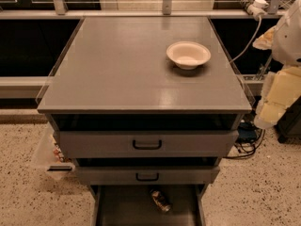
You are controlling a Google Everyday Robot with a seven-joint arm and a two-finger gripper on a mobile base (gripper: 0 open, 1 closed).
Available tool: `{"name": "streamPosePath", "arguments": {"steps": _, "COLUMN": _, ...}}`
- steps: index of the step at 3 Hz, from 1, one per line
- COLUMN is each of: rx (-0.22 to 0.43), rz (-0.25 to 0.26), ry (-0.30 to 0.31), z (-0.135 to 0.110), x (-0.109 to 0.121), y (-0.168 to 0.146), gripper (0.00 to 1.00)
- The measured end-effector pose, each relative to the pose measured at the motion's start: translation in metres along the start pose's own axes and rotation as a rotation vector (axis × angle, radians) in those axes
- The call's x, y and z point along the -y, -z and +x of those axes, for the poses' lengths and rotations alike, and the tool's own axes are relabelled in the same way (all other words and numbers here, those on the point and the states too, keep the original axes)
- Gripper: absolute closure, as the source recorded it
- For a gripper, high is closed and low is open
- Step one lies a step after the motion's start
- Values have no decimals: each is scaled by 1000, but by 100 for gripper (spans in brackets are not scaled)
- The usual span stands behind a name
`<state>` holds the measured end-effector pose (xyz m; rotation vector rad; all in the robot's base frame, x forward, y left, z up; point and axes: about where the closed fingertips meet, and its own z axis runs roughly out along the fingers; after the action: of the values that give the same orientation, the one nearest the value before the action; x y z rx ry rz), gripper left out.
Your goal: Pick orange can from bottom drawer and place on counter
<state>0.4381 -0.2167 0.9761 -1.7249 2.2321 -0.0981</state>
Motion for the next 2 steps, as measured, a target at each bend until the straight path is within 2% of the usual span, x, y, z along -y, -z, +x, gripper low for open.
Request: {"name": "streamPosePath", "arguments": {"steps": 2, "rx": 9, "rz": 4, "ry": -16, "z": 3, "x": -4, "y": -6, "gripper": 0}}
